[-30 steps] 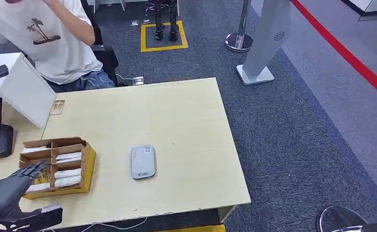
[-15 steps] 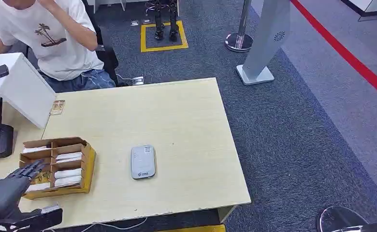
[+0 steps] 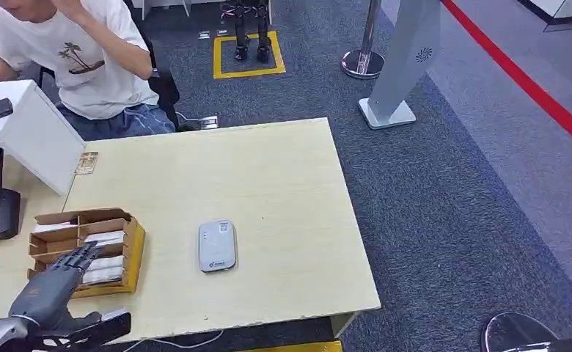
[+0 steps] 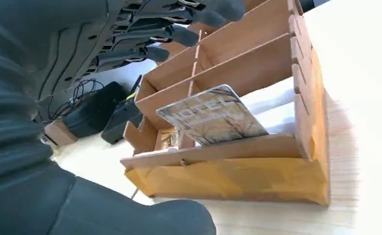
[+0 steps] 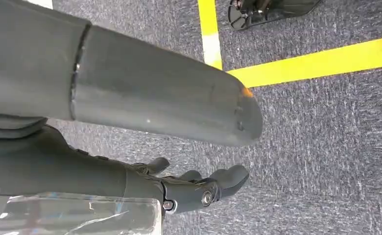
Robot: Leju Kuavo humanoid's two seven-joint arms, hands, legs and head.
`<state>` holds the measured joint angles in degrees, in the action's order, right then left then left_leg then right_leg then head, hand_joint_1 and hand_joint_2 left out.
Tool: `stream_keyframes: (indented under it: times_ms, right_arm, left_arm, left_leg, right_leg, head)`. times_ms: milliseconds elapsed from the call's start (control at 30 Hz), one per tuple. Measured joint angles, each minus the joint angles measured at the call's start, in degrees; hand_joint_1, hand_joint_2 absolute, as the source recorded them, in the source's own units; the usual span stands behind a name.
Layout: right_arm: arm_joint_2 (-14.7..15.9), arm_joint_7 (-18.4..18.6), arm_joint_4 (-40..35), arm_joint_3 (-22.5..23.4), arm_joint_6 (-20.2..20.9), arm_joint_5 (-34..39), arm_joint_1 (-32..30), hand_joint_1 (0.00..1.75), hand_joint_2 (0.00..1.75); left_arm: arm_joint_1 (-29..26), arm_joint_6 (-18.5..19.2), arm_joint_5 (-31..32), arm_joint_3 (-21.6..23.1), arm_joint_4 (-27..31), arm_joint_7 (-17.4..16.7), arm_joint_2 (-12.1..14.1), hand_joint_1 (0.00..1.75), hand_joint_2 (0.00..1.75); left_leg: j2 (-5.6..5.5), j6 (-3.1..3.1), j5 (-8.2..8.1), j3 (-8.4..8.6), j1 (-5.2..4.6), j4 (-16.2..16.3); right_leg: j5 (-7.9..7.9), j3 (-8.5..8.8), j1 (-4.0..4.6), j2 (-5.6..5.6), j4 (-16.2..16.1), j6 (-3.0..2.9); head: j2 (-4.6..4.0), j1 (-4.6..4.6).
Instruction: Pass the card to the sensor for recognition and then transmit it.
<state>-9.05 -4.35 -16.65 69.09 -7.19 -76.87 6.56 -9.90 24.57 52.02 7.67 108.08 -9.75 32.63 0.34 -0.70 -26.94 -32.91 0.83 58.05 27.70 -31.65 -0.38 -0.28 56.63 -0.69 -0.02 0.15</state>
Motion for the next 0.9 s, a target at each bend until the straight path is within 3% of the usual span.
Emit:
stream_keyframes:
  times_ms: [400,900]
  right_arm:
    - [0.0,0.02,0.09,-0.07,0.0,-0.15,0.0,0.0,1.75]
    - [0.0,1.05,0.09,-0.04,0.13,0.04,-0.01,0.0,1.75]
  left_arm:
    - [-0.03,-0.15,0.02,0.5,-0.52,0.13,-1.81,0.0,1.75]
    - [0.06,0.35,3.02,-0.35,-0.52,-0.26,-1.27,0.0,1.75]
  left_leg:
    - [0.0,0.0,0.0,0.0,-0.01,0.0]
    - [0.0,0.0,0.0,0.01,0.0,0.0]
  right_leg:
    - [0.0,0.01,0.0,0.0,0.0,0.0]
    - [0.0,0.0,0.0,0.0,0.01,0.0]
  head:
    - [-0.02,0.0]
    - [-0.02,-0.02]
